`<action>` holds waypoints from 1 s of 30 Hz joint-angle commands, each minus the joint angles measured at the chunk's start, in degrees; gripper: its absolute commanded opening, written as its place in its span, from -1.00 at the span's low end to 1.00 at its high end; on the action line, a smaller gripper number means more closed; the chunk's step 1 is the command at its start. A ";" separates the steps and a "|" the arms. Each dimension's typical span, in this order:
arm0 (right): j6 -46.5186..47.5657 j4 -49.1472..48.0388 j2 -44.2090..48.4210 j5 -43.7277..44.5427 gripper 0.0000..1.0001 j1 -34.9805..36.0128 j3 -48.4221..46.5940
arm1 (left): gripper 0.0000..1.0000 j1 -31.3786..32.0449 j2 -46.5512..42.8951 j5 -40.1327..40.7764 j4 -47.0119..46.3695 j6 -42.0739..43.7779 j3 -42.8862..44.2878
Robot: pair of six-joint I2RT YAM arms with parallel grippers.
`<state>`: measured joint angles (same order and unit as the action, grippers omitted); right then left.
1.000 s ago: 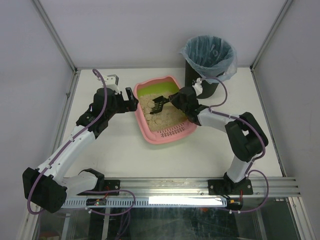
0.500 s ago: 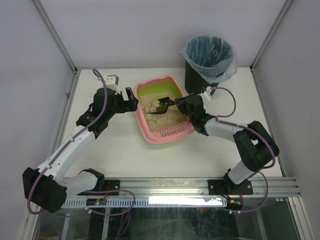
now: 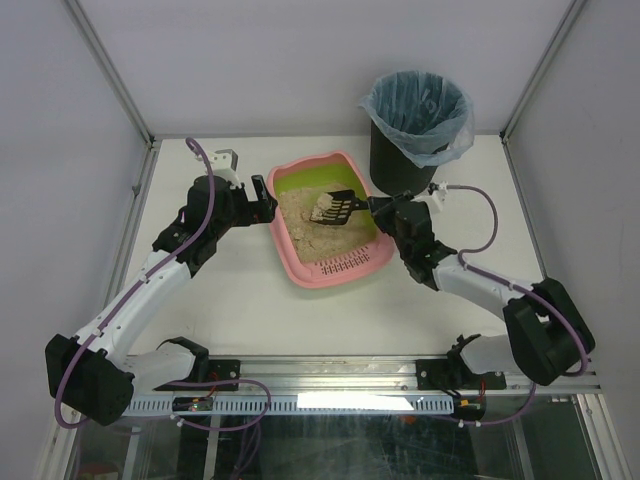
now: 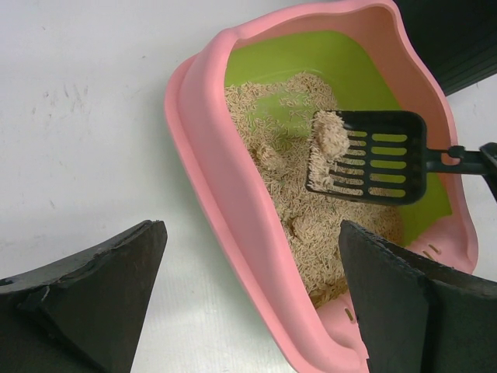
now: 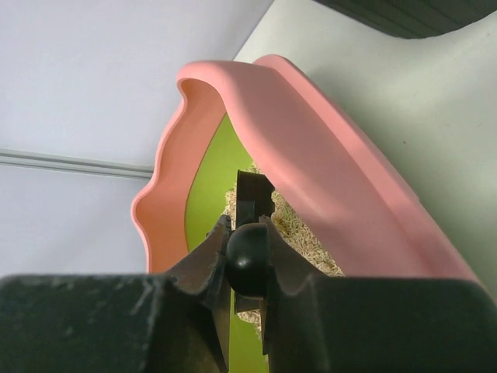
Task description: Clean the litter box
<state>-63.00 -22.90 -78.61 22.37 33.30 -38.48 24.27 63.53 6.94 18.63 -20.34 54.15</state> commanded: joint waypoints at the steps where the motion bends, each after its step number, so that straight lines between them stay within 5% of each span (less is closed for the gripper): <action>1: -0.54 -6.14 7.73 -2.75 -1.00 -2.48 3.48 | 0.98 -0.62 -0.16 -0.83 -1.75 -0.14 1.73; 14: -8.83 -19.14 12.78 -23.82 -1.00 -16.12 12.94 | 0.98 -0.63 -0.16 -1.12 -2.20 -0.44 1.58; 19: -10.97 -20.73 9.22 -29.98 -1.00 -15.18 9.99 | 0.97 -0.63 0.05 -1.26 -2.87 -0.67 1.40; 30: -13.46 -20.06 9.62 -28.65 -1.00 -18.40 11.45 | 0.97 -0.61 -0.53 -0.97 -3.33 -0.18 1.65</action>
<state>-73.91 -38.76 -69.87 -6.31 16.69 -26.04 24.27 63.64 6.90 18.37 -20.38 54.15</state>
